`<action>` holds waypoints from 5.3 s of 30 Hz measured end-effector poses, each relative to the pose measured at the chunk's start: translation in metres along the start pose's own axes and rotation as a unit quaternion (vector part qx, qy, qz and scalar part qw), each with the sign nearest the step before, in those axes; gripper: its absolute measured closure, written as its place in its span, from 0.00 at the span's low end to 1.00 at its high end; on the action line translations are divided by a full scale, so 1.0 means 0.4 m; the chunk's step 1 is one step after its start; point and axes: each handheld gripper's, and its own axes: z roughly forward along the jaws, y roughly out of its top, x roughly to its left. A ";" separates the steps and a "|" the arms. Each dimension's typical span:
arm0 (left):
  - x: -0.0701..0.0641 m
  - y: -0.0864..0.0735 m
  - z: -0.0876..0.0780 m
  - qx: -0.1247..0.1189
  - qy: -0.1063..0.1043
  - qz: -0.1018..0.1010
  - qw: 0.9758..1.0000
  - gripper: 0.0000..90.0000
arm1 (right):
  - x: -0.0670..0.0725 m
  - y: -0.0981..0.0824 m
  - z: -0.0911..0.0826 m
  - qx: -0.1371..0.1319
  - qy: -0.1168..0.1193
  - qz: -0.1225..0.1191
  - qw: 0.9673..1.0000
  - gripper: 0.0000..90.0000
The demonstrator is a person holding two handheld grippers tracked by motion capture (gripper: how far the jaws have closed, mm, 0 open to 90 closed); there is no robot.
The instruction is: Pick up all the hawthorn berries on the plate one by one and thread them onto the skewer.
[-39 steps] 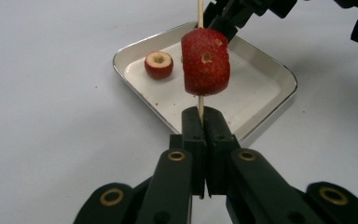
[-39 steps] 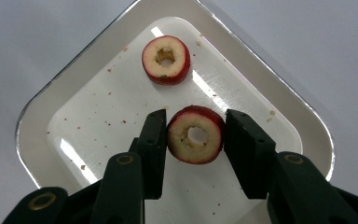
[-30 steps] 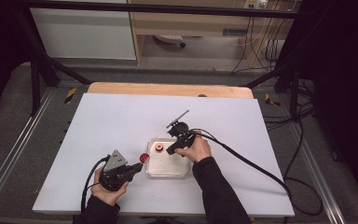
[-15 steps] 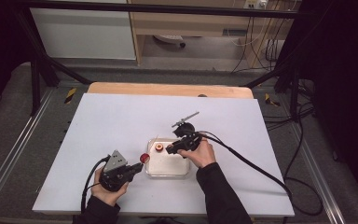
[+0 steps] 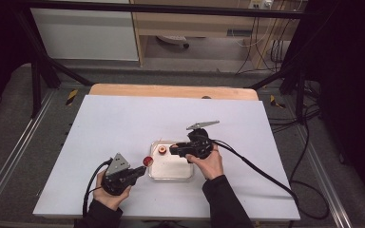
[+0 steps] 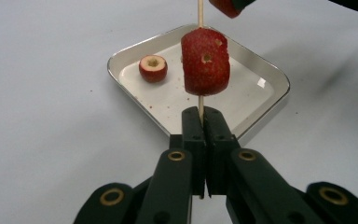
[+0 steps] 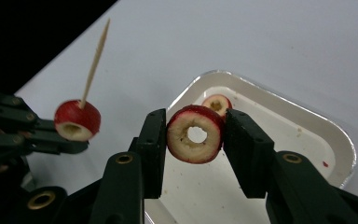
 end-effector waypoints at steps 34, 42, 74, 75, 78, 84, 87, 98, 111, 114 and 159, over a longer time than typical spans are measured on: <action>-0.018 0.004 -0.006 -0.014 -0.005 -0.017 1.000 0.98 | 0.018 -0.050 -0.006 -0.292 0.045 0.101 0.950 0.67; -0.025 0.005 -0.003 -0.015 -0.013 -0.022 1.000 0.98 | 0.031 -0.057 -0.004 -0.335 0.064 0.109 0.934 0.67; -0.043 0.009 0.006 -0.022 -0.032 -0.047 0.998 0.98 | 0.052 -0.093 0.032 -0.383 0.085 0.107 0.913 0.67; -0.042 0.009 0.006 -0.023 -0.031 -0.048 0.998 0.98 | 0.052 -0.093 0.032 -0.381 0.086 0.109 0.914 0.67; -0.042 0.010 0.007 -0.023 -0.033 -0.052 0.998 0.98 | 0.053 -0.096 0.035 -0.379 0.087 0.108 0.915 0.67; -0.044 0.009 0.007 -0.026 -0.032 -0.059 0.997 0.98 | 0.058 -0.107 0.046 -0.378 0.091 0.114 0.914 0.67; -0.045 0.009 0.008 -0.026 -0.032 -0.064 0.997 0.98 | 0.061 -0.113 0.053 -0.377 0.094 0.120 0.913 0.67; -0.050 0.006 0.012 -0.020 -0.027 -0.061 0.998 0.98 | 0.070 -0.128 0.062 -0.375 0.097 0.122 0.914 0.68; -0.058 0.002 0.013 -0.026 -0.023 -0.058 0.998 0.99 | 0.078 -0.139 0.065 -0.372 0.095 0.125 0.915 0.68; -0.060 0.002 0.013 -0.028 -0.020 -0.059 0.998 0.99 | 0.081 -0.140 0.063 -0.372 0.095 0.127 0.914 0.68; -0.067 -0.006 0.026 -0.046 -0.014 -0.056 0.997 0.99 | 0.098 -0.166 0.069 -0.375 0.103 0.129 0.912 0.69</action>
